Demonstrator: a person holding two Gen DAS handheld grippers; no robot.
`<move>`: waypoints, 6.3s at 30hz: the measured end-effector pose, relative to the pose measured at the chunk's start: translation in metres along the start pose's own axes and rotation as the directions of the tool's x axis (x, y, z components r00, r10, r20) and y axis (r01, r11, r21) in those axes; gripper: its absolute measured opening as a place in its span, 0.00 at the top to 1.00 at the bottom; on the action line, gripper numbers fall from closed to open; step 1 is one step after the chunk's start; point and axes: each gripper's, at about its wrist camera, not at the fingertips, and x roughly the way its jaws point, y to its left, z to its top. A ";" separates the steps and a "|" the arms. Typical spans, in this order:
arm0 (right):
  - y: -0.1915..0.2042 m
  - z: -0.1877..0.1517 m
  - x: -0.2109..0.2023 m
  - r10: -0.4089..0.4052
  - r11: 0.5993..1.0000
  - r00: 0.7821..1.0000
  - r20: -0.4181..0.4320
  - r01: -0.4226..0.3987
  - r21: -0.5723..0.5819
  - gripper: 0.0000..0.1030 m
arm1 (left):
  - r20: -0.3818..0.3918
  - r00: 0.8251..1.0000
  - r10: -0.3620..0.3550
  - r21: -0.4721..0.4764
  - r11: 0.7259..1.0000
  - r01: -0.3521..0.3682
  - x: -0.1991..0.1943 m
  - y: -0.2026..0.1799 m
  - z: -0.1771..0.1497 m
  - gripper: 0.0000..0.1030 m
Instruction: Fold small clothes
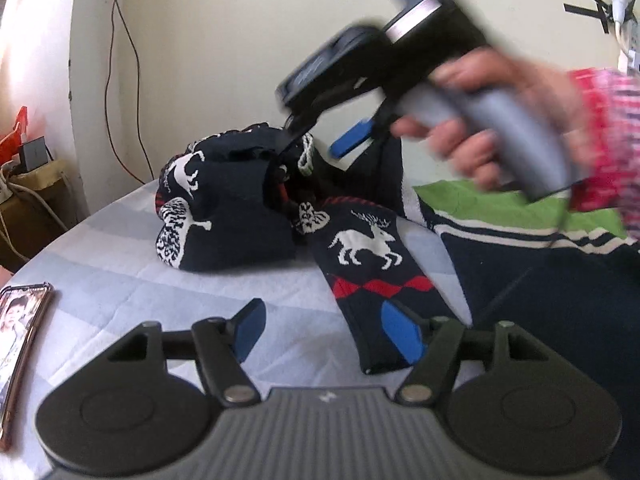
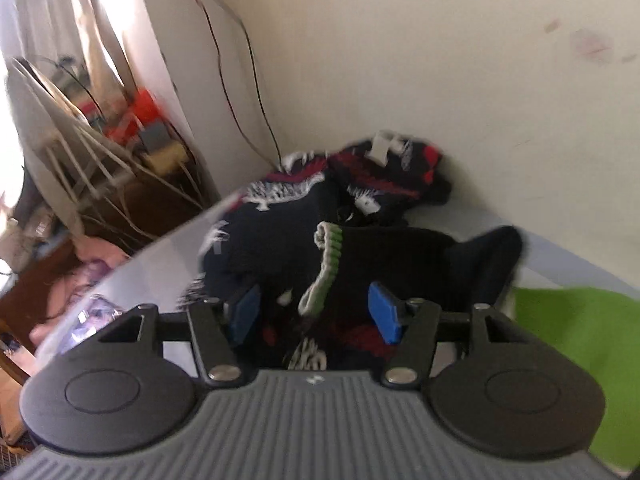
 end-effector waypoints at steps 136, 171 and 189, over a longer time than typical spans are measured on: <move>-0.271 -0.206 -0.229 -0.670 0.651 0.738 0.082 0.530 0.544 0.86 | -0.187 0.933 -0.308 -0.170 0.946 0.278 0.211 -0.095 0.111 0.24; -0.229 -0.266 -0.264 -0.616 0.606 0.765 0.189 0.307 0.733 0.58 | -0.117 0.978 -0.173 0.152 0.970 0.190 0.099 -0.145 0.074 0.11; -0.105 -0.391 -0.365 -0.300 0.784 0.935 0.190 0.128 0.607 0.57 | -0.385 0.884 -0.267 0.040 0.952 0.305 -0.076 -0.079 -0.049 0.12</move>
